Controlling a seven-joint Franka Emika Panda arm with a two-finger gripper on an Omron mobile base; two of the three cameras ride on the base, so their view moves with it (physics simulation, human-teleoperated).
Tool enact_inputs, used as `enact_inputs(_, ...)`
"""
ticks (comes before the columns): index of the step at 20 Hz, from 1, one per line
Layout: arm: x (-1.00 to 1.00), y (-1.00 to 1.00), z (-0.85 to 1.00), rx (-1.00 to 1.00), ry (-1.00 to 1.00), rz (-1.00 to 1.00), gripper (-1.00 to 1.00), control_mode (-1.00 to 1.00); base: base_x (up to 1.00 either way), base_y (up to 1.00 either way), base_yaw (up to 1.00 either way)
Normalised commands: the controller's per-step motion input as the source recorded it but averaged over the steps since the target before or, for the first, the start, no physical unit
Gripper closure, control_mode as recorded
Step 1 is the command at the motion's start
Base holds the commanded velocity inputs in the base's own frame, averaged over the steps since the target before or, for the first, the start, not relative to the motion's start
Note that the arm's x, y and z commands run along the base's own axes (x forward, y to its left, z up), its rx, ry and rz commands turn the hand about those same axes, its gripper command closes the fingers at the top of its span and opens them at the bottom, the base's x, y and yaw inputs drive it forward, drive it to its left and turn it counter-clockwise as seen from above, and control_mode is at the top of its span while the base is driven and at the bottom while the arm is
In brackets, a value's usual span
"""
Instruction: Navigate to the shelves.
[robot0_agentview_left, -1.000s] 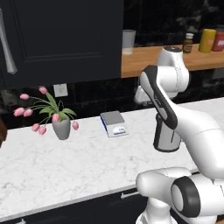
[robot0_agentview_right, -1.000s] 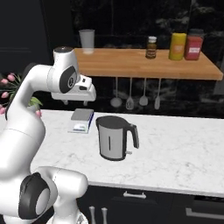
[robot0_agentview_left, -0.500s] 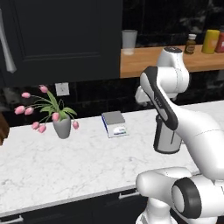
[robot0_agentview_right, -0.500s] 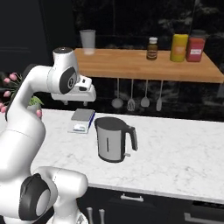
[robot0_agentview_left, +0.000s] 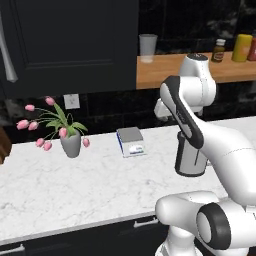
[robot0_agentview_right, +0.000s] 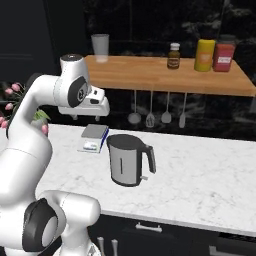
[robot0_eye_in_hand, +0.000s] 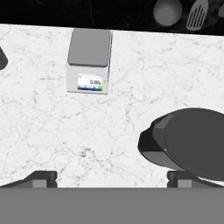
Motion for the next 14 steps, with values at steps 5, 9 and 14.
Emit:
enact_inputs(5,0.0,0.0,0.0,0.0,0.0,0.0,-1.0,1.0,0.17,-0.82,-0.06)
enact_inputs(9,0.0,0.0,0.0,0.0,0.0,0.0,-1.0,1.0,0.15,-0.86,-0.07)
enact_inputs(14,0.0,0.0,0.0,0.0,0.0,0.0,-1.0,1.0,0.07,-0.91,-0.12)
